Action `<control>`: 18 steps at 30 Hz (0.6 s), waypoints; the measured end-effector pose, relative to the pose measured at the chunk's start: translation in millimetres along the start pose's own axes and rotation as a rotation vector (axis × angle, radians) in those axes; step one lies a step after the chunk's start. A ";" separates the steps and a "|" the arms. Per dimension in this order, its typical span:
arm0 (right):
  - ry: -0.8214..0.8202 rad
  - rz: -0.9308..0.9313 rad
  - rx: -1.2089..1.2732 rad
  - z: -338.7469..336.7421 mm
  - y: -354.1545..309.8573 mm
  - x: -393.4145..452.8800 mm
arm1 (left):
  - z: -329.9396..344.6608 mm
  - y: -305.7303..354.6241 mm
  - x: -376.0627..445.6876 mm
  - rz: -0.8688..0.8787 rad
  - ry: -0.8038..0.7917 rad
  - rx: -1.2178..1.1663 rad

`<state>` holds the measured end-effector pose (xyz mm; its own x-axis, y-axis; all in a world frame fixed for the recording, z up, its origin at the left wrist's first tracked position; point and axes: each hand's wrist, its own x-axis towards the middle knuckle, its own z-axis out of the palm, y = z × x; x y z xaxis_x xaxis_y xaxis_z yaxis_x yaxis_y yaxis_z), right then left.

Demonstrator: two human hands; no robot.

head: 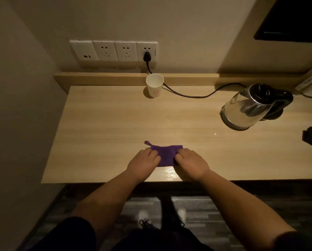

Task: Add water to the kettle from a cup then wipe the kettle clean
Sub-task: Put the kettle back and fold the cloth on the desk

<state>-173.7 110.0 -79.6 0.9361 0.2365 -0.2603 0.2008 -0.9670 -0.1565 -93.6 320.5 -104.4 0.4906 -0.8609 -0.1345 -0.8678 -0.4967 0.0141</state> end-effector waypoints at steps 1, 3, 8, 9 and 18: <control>-0.028 0.000 0.003 4.4 0.7 -3.3 | 4.8 1.7 -5.2 0.005 -0.007 -0.012; -0.038 -0.022 0.008 9.7 4.4 -10.7 | 9.0 -0.1 -15.9 0.040 -0.003 -0.030; -0.203 0.007 -0.109 20.4 1.9 -30.6 | 14.8 5.0 -41.3 -0.046 -0.154 -0.048; -0.211 0.008 -0.132 23.2 -0.7 -34.0 | 16.1 9.0 -44.5 -0.052 -0.198 -0.046; -0.264 0.053 -0.071 2.9 -11.2 -42.6 | -6.4 7.1 -45.1 -0.089 -0.309 -0.037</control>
<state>-216.7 111.1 -69.5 0.8398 0.1931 -0.5074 0.1823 -0.9806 -0.0714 -121.4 355.1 -91.8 0.5125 -0.7425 -0.4314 -0.8162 -0.5773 0.0240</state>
